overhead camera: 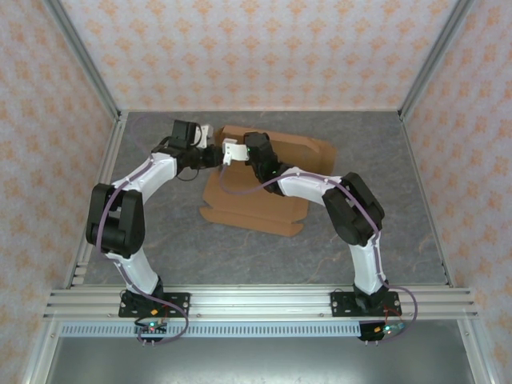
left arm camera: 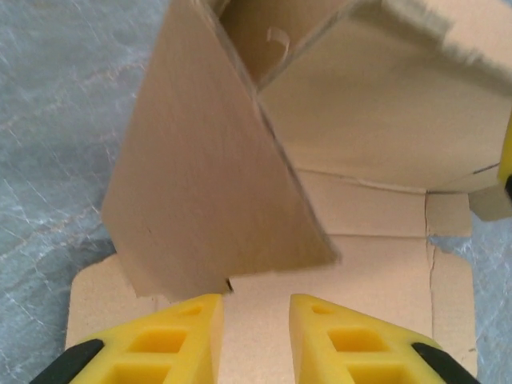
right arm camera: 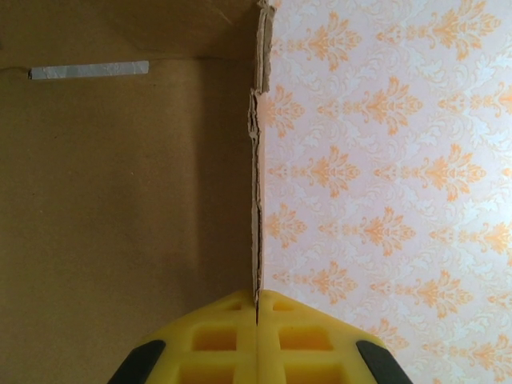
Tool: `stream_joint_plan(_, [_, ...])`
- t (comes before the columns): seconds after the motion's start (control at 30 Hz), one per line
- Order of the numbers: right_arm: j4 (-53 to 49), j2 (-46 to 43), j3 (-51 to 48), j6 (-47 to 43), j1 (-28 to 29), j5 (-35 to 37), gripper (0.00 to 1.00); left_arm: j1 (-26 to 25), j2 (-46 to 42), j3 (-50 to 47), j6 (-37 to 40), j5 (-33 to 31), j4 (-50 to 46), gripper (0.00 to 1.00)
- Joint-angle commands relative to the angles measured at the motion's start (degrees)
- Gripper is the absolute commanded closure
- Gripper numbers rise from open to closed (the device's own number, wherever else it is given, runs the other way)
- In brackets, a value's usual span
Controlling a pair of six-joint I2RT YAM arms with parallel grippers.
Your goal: Fold the paper box
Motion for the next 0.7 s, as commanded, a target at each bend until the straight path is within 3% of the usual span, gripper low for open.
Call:
stream_joint_plan(0.0, [-1.71,-1.11,-0.50,1.96,-0.36,-0.99,1.00,-0.25,-2.59,-1.67,2.12,2.22,2.82,0.68])
stream_joint_plan(0.3, [-2.23,-1.21,-0.25,2.05,-0.54,-1.38,1.00,0.27,-5.12,-3.92,8.21,4.34,2.49,0.64])
stream_joint_plan(0.43, [-2.73,-1.35,-0.02,2.01,-0.63,-1.63,1.00,2.12,-11.31,-6.98,10.67,-1.73,1.43,0.62])
stream_joint_plan(0.5, [-2.77,-1.24,-0.03,1.91,-0.58,-1.63,1.00,4.95,-14.11,-9.17,8.41,-4.13,3.28,0.55])
stream_joint_plan(0.57, [-2.77,-1.18,0.02,1.80,-0.62,-1.61,1.00,8.59,-15.60,-11.75,5.93,-2.90,7.61,0.40])
stream_joint_plan(0.67, [-2.50,-0.96,0.05,1.39,-0.62,-1.54,1.00,10.31,-14.35,-12.62,10.27,-0.73,11.87,0.27])
